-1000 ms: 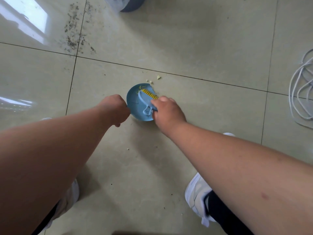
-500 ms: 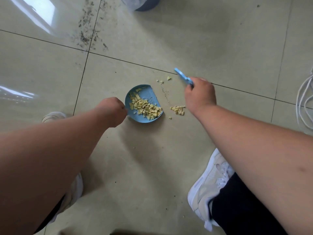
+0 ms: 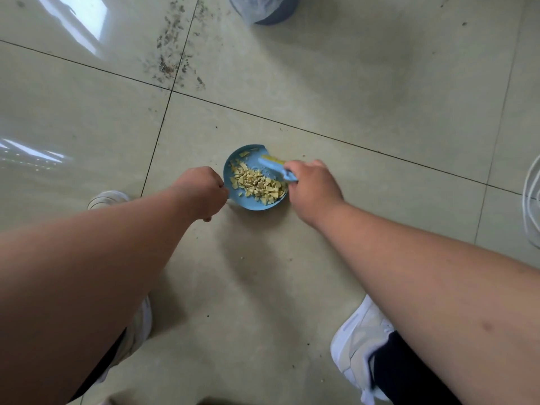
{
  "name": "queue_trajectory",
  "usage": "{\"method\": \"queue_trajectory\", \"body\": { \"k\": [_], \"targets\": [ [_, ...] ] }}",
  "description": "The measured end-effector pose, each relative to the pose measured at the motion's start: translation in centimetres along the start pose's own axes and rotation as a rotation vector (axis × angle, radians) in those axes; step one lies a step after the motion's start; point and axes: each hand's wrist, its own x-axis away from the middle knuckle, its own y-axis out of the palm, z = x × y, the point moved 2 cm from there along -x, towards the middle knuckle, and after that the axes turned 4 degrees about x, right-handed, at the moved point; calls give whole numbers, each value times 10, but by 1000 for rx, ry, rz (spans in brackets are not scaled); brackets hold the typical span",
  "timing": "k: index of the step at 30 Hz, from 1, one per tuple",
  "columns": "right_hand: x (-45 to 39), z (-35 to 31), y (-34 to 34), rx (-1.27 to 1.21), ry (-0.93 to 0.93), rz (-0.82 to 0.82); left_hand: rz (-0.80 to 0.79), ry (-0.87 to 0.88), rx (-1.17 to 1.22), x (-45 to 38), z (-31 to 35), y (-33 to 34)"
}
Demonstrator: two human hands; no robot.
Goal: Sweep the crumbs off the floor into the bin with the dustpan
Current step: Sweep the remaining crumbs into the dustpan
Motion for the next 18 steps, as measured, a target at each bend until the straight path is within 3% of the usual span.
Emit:
{"method": "queue_trajectory", "body": {
  "k": [5,11,18],
  "targets": [
    [20,-11,0,-43,-125,-30,4,12,-57,8,0,-3],
    [22,56,-39,15,233,131,17,84,-293,22,7,-1],
    [63,108,-34,130,497,14,16,105,-313,31,13,14]
  ]
}}
